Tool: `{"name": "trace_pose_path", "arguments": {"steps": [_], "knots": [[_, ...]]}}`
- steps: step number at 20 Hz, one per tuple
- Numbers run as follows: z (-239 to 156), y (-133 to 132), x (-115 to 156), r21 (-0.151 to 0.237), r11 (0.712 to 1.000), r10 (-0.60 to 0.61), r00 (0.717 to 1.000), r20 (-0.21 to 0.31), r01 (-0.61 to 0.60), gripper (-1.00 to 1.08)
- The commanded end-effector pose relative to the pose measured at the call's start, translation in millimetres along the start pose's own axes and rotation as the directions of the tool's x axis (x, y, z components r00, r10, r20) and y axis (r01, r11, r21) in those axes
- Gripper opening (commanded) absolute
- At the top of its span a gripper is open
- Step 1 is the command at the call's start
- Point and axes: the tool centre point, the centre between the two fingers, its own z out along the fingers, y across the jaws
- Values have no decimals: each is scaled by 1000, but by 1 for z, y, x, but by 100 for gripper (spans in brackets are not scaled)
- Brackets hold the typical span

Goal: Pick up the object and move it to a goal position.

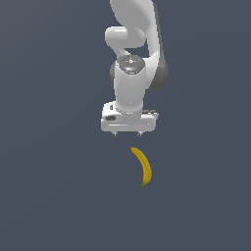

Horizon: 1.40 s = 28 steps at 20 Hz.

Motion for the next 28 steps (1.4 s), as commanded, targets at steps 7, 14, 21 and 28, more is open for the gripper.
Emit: {"name": "trace_pose_path", "arguments": {"steps": [7, 14, 21, 28], "knots": [[8, -23, -5, -5, 999, -48, 999, 21, 49, 100], [11, -30, -6, -7, 998, -65, 998, 28, 65, 100], [24, -36, 6, -4, 996, -84, 996, 29, 84, 100], [53, -49, 31, 5, 993, -121, 992, 31, 121, 100]]}}
